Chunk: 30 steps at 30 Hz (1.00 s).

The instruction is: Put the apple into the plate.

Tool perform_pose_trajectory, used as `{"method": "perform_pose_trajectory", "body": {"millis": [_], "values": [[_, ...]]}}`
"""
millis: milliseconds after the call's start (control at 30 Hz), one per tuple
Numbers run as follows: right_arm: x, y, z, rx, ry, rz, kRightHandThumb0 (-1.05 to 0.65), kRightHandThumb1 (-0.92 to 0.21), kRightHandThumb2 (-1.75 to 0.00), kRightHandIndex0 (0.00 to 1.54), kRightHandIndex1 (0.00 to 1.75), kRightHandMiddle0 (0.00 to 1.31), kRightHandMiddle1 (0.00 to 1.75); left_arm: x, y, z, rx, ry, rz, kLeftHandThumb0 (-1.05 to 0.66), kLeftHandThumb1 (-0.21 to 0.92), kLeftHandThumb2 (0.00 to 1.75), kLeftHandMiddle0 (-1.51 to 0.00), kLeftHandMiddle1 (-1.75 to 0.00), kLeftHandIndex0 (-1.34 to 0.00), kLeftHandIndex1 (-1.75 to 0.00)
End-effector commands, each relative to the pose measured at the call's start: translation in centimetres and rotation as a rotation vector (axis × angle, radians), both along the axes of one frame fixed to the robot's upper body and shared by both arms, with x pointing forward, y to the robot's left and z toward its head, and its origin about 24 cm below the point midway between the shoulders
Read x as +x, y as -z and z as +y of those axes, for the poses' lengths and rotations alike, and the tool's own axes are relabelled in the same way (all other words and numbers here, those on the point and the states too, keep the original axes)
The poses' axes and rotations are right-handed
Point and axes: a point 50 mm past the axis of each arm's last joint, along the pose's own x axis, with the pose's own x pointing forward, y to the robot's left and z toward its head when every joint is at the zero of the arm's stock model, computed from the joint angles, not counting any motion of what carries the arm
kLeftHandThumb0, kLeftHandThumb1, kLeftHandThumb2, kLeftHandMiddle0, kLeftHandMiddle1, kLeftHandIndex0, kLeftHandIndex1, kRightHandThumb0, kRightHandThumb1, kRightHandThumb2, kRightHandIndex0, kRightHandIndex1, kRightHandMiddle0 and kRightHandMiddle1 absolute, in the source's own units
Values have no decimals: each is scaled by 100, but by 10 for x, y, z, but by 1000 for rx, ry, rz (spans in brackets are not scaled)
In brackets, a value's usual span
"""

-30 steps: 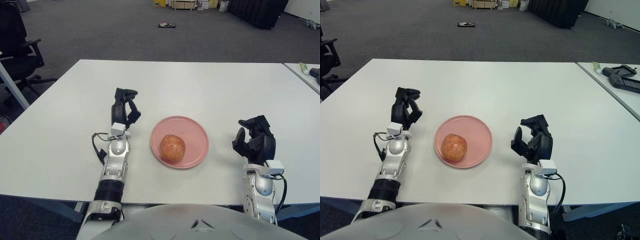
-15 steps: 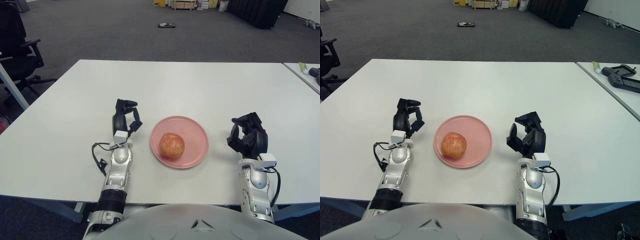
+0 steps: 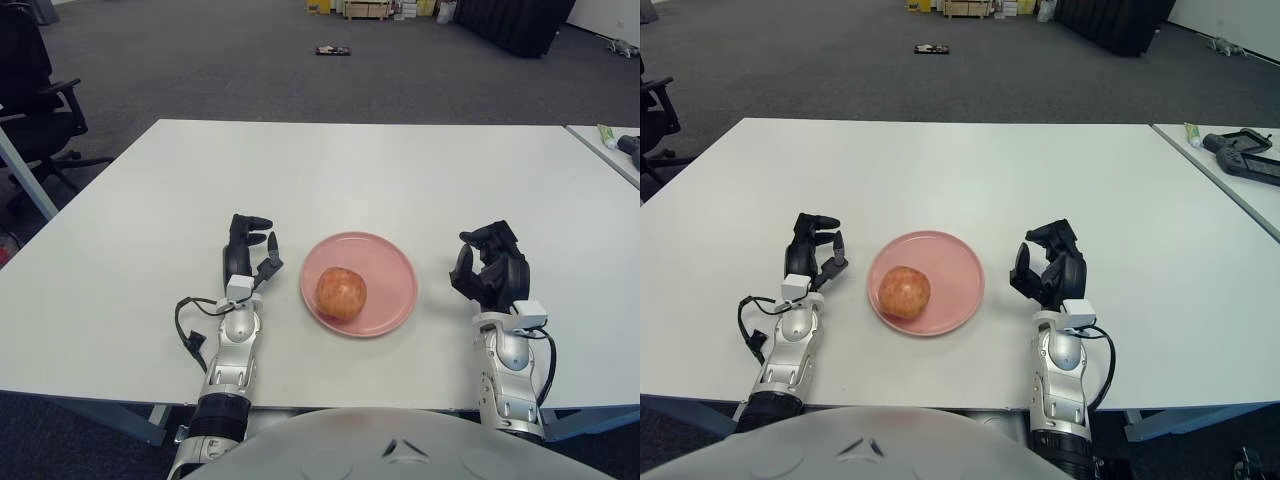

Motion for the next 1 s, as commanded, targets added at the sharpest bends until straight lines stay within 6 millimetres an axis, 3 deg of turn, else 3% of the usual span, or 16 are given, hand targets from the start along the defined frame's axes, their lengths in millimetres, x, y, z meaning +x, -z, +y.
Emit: {"method": "perform_pose_trajectory", "body": {"millis": [0, 333, 567, 733, 967], "values": [[4, -5, 2, 0, -2, -9, -42, -50, -110, 63, 138, 47, 175, -2, -2, 1, 19, -5, 0, -39, 66, 89, -56, -173, -35, -175], [2, -3, 3, 5, -11, 36, -42, -50, -109, 63, 137, 46, 175, -6, -2, 3, 23, -10, 5, -38, 67, 88, -56, -173, -35, -175], [0, 23, -5, 25, -35, 113, -42, -49, -111, 63, 137, 47, 175, -10, 1, 4, 12, -21, 33, -38, 68, 86, -56, -171, -34, -175], [0, 34, -6, 44, -33, 158, -41, -53, -106, 62, 136, 44, 175, -11, 9, 8, -26, -17, 79, -38, 70, 84, -55, -168, -33, -175], [-3, 34, 1, 73, -43, 162, -41, -56, -102, 61, 137, 42, 175, -11, 22, 15, -137, 38, 120, -38, 71, 83, -55, -170, -32, -175]]}}
